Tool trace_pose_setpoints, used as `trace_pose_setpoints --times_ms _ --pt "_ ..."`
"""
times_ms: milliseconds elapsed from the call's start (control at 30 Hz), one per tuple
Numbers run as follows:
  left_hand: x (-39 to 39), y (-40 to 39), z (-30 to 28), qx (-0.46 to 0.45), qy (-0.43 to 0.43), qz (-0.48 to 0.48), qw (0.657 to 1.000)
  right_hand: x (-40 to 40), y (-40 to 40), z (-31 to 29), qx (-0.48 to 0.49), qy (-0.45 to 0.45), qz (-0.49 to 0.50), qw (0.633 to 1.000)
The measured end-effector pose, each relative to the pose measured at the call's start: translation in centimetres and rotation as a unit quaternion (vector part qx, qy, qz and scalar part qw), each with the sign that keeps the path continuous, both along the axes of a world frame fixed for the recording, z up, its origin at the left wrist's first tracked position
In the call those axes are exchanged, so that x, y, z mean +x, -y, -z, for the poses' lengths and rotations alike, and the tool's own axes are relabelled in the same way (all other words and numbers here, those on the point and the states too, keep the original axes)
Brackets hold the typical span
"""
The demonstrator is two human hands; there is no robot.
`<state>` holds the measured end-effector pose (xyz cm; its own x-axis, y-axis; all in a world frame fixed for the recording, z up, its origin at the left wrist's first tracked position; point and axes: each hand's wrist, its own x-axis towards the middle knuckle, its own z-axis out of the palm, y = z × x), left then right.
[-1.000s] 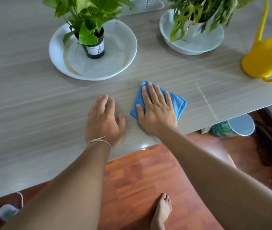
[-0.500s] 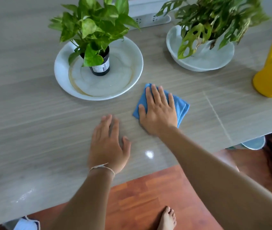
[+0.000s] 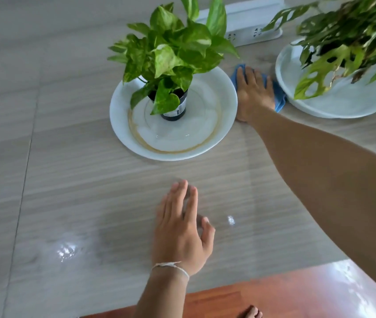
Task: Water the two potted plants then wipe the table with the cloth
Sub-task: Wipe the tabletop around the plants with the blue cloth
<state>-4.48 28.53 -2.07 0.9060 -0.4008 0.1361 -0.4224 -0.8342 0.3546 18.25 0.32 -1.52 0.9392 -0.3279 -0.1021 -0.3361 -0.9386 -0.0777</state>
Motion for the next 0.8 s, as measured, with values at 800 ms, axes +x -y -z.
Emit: trace_pose_setpoints --times_ms 800 --pt "0.2 0.1 -0.4 0.008 -0.003 0.0 1.0 -31.4 -7.8 0.4 0.047 0.072 0.039 0.996"
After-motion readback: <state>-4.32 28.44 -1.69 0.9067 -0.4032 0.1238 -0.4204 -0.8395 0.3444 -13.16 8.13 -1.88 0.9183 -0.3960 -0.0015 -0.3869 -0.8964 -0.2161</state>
